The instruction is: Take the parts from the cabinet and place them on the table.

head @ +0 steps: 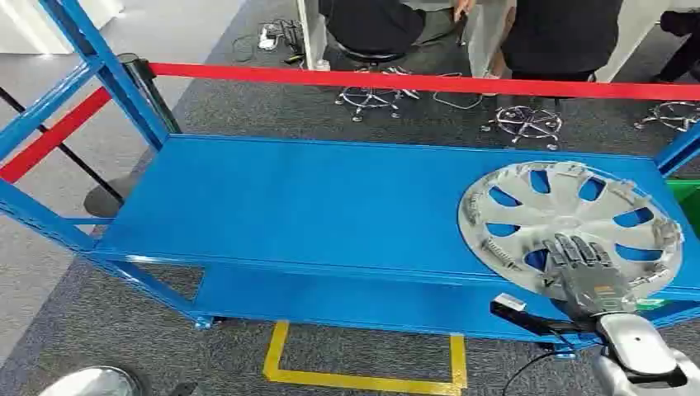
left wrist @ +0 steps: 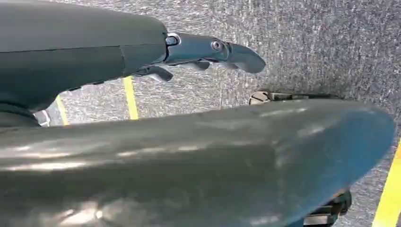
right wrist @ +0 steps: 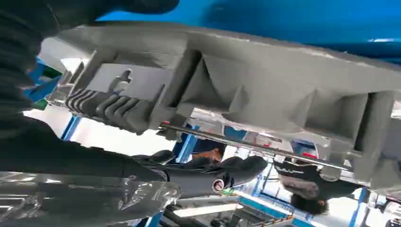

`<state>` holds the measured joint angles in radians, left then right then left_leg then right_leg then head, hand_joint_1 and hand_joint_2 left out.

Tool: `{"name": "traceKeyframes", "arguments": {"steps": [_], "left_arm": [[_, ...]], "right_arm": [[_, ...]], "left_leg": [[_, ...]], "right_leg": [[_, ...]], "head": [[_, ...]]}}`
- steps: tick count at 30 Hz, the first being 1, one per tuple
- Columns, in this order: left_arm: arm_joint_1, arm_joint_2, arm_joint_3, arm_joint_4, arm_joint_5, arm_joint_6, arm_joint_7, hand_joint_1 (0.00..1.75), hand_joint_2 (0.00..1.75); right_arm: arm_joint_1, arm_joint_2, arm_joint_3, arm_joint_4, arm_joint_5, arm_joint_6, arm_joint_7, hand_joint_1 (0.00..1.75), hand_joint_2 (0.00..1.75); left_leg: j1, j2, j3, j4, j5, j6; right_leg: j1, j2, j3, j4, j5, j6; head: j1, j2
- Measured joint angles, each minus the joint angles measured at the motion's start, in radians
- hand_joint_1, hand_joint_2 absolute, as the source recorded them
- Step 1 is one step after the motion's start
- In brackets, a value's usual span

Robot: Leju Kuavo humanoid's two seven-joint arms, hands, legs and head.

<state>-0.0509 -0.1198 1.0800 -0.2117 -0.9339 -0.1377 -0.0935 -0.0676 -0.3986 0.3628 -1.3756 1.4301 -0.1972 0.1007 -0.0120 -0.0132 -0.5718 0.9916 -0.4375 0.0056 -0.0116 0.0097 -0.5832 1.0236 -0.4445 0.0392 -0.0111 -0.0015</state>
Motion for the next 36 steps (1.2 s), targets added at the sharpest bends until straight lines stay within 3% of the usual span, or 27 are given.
{"name": "traceKeyframes", "arguments": {"steps": [1, 2, 3, 23, 36], "left_arm": [[0.000, 0.000, 0.000, 0.000, -0.002, 0.000, 0.000, 0.00, 0.00], [0.000, 0.000, 0.000, 0.000, -0.002, 0.000, 0.000, 0.00, 0.00], [0.000, -0.001, 0.000, 0.000, -0.002, 0.000, 0.002, 0.00, 0.00], [-0.001, -0.002, 0.014, 0.000, -0.008, 0.004, 0.003, 0.00, 0.00], [0.000, -0.001, 0.024, 0.000, -0.008, 0.007, -0.005, 0.00, 0.00]], "right_arm": [[-0.006, 0.000, -0.001, 0.006, -0.005, 0.000, -0.002, 0.28, 1.75], [-0.011, 0.000, -0.002, 0.011, -0.010, -0.001, -0.002, 1.50, 1.75], [-0.015, 0.000, -0.003, 0.016, -0.014, -0.001, -0.003, 1.75, 1.75], [-0.013, 0.000, -0.019, 0.042, -0.037, -0.038, -0.011, 1.75, 1.75], [0.035, 0.002, -0.076, -0.095, -0.062, -0.114, -0.007, 1.75, 1.75]], "left_leg": [[0.000, 0.000, 0.000, 0.000, 0.000, 0.000], [0.000, 0.000, 0.000, 0.000, 0.000, 0.000], [0.000, 0.000, 0.000, 0.000, 0.000, 0.000], [0.000, 0.001, -0.002, 0.000, 0.004, -0.001], [-0.001, 0.001, -0.004, 0.000, 0.008, 0.001]], "right_leg": [[0.000, 0.000, 0.000, 0.000, 0.000, 0.000], [0.000, 0.000, 0.000, 0.000, 0.000, 0.000], [0.000, 0.000, 0.000, 0.000, 0.000, 0.000], [0.000, 0.003, -0.003, 0.000, 0.007, -0.001], [0.000, 0.001, -0.005, 0.000, 0.009, 0.000]], "head": [[0.000, 0.000], [0.000, 0.000], [0.000, 0.000], [0.000, 0.000], [0.000, 0.000]]}}
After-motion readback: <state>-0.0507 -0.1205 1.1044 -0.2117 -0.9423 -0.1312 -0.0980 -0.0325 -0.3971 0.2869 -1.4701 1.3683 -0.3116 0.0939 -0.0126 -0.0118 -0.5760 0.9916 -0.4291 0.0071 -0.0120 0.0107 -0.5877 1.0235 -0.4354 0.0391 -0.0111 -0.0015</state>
